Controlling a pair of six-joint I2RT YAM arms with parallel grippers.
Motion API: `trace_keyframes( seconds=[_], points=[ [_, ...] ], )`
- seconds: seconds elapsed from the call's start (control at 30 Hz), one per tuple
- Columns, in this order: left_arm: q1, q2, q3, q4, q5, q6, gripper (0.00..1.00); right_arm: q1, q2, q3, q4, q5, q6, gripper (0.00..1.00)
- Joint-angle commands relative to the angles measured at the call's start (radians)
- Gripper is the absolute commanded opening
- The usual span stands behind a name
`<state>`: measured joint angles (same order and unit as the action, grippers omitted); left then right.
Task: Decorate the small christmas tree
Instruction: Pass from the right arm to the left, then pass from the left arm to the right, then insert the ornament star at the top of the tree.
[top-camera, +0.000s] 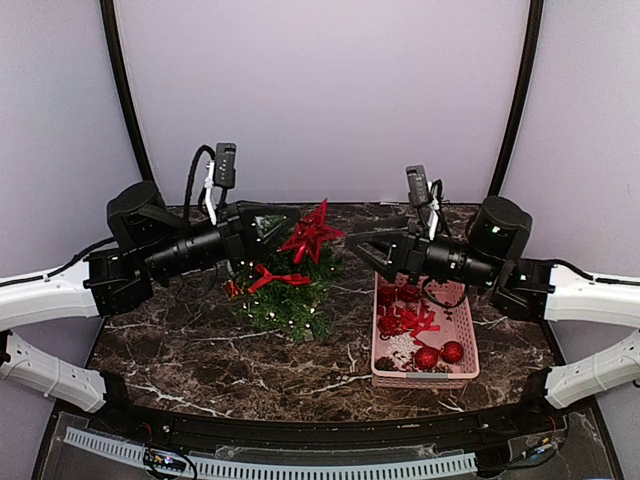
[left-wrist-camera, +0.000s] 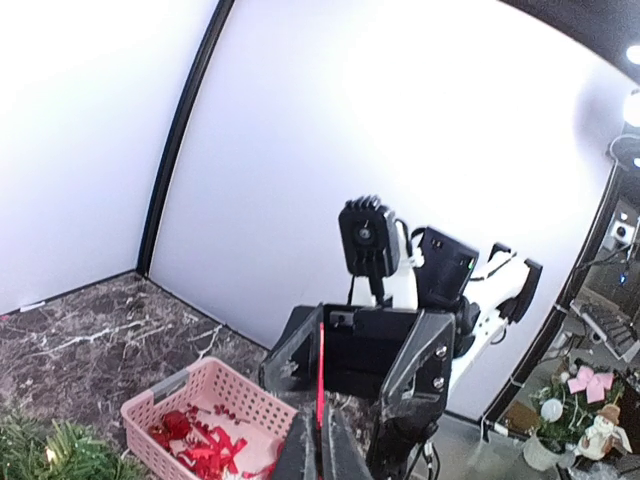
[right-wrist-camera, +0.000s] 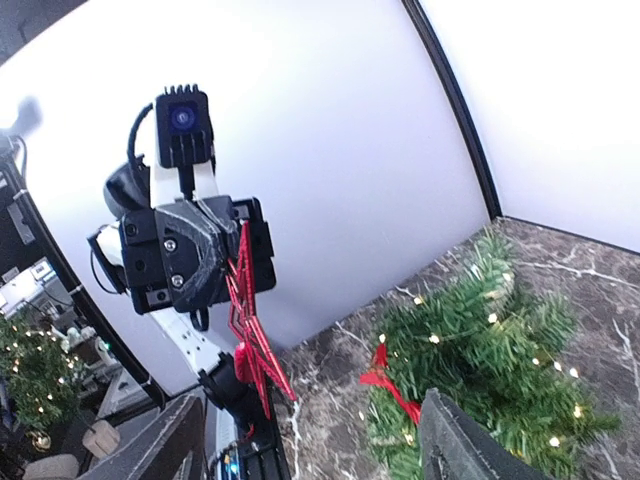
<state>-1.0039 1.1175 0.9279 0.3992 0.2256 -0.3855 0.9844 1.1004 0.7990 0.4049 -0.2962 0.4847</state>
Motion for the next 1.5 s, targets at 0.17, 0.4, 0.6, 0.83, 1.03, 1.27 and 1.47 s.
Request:
trace_keyframes(
  seconds=[0.17, 0.4, 0.6, 0.83, 1.03, 1.27, 1.47],
  points=[
    [0.004, -0.013, -0.067, 0.357, -0.014, -0.095, 0.0, 0.03, 0.182, 0.088, 0.46, -0.079, 0.148, 0.52],
    [0.005, -0.021, -0.08, 0.357, -0.016, -0.1, 0.0, 0.043, 0.25, 0.14, 0.552, -0.103, 0.163, 0.31],
    [0.005, -0.023, -0.078, 0.346, -0.025, -0.084, 0.0, 0.047, 0.271, 0.173, 0.542, -0.135, 0.16, 0.1],
    [0.015, -0.026, -0.049, 0.242, -0.049, -0.054, 0.19, 0.047, 0.234, 0.163, 0.459, -0.036, 0.094, 0.0],
    [0.079, -0.089, 0.012, -0.12, -0.128, -0.013, 0.77, 0.011, 0.224, 0.166, 0.329, 0.115, -0.033, 0.0],
    [0.216, -0.096, 0.037, -0.346, -0.079, 0.108, 0.73, -0.018, 0.344, 0.214, 0.427, 0.142, -0.093, 0.0],
    [0.251, -0.045, 0.027, -0.352, -0.018, 0.232, 0.52, -0.045, 0.468, 0.299, 0.448, 0.129, -0.107, 0.0]
  ],
)
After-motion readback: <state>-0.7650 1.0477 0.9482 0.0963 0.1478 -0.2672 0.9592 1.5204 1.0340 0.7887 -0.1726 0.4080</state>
